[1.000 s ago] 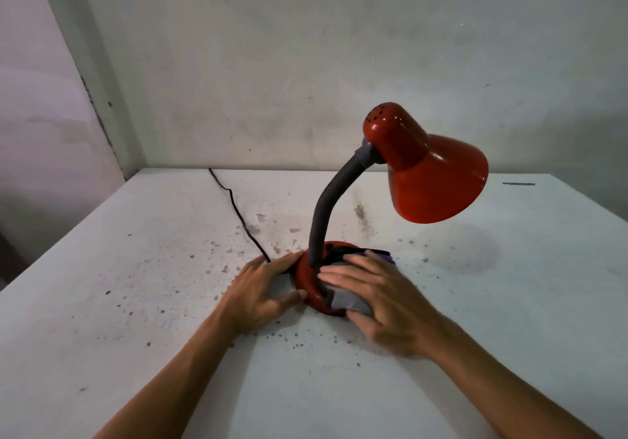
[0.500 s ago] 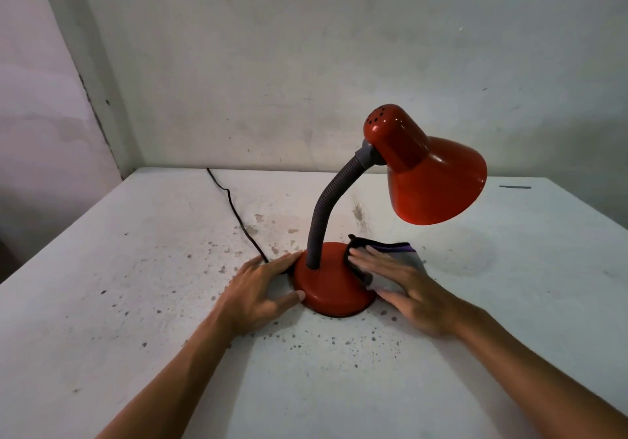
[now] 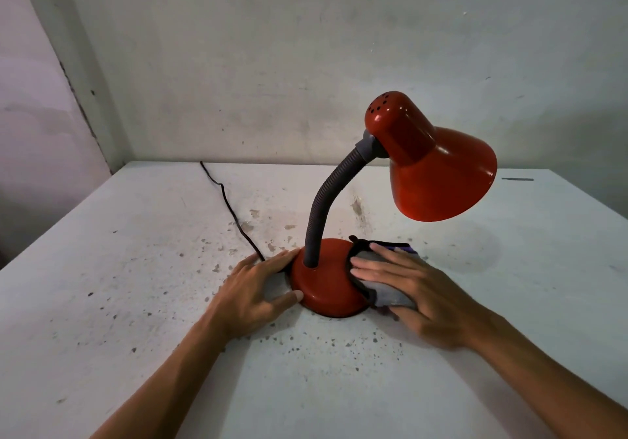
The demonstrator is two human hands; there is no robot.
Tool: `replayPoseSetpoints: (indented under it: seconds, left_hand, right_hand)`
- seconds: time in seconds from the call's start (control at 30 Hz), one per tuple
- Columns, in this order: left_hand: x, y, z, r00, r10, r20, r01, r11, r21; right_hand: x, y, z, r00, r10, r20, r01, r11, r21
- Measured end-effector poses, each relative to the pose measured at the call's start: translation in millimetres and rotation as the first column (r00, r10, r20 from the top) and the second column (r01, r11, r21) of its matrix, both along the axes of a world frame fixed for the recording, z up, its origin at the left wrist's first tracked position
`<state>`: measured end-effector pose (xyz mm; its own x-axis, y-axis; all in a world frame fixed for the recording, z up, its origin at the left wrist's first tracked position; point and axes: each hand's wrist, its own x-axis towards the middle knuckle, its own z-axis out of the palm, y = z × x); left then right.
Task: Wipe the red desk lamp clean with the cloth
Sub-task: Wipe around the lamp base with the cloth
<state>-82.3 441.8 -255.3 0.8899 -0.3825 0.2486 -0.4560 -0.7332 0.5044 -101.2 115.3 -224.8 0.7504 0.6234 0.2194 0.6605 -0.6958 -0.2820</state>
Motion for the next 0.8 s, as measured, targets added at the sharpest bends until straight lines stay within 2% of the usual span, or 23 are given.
replayPoseSetpoints:
  seconds: [0.1, 0.23, 0.47, 0.67, 0.8]
  left_hand:
    - [1.6, -0.2, -1.0, 1.000, 0.001, 0.006, -0.001, 1.000, 0.012]
    - [1.9, 2.1, -0.8, 0.999, -0.007, 0.033, 0.007, 1.000, 0.002]
    - [4.8, 0.8, -4.4, 0.999, -0.013, 0.042, 0.012, 1.000, 0.014]
    - [8.2, 3.1, -9.5, 0.999, -0.011, 0.035, 0.010, 1.000, 0.017]
    - [8.1, 2.4, -8.1, 1.000, -0.014, 0.024, 0.013, 1.000, 0.023]
  right_hand:
    - [-3.5, -16.1, 0.6, 0.998, -0.009, 0.055, 0.010, 0.999, -0.036]
    - [0.4, 13.1, 4.2, 0.999, -0.002, 0.052, 0.006, 0.996, -0.088]
    - [-6.1, -16.3, -2.6, 0.997, -0.044, 0.059, 0.046, 0.998, -0.033]
    - [3.9, 18.9, -0.7, 0.996, -0.014, 0.093, 0.023, 0.995, -0.096]
    - [23.3, 15.2, 13.3, 0.997, -0.063, 0.044, 0.065, 0.997, -0.036]
